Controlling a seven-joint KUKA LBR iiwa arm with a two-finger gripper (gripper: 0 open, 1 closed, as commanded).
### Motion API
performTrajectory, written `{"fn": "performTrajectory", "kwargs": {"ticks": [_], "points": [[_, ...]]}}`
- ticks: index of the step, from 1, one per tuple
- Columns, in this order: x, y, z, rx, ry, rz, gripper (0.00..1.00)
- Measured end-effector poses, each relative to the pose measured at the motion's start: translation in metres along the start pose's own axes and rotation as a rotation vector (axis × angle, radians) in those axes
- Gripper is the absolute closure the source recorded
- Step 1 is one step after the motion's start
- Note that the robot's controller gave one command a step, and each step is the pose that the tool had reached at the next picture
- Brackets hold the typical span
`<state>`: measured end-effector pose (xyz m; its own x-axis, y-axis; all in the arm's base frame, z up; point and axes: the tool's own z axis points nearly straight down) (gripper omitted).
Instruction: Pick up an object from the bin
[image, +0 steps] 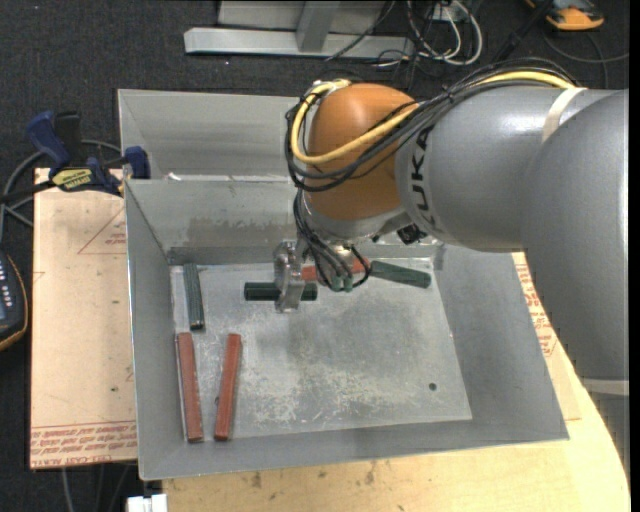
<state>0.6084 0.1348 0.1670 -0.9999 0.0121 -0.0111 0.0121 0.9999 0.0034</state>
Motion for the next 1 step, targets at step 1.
{"fn": "performTrajectory", "kwargs": {"ticks": [1], "points": [[0.0086, -0.0006, -0.0749, 0.000, 0.000, -0.022, 1.00]]}}
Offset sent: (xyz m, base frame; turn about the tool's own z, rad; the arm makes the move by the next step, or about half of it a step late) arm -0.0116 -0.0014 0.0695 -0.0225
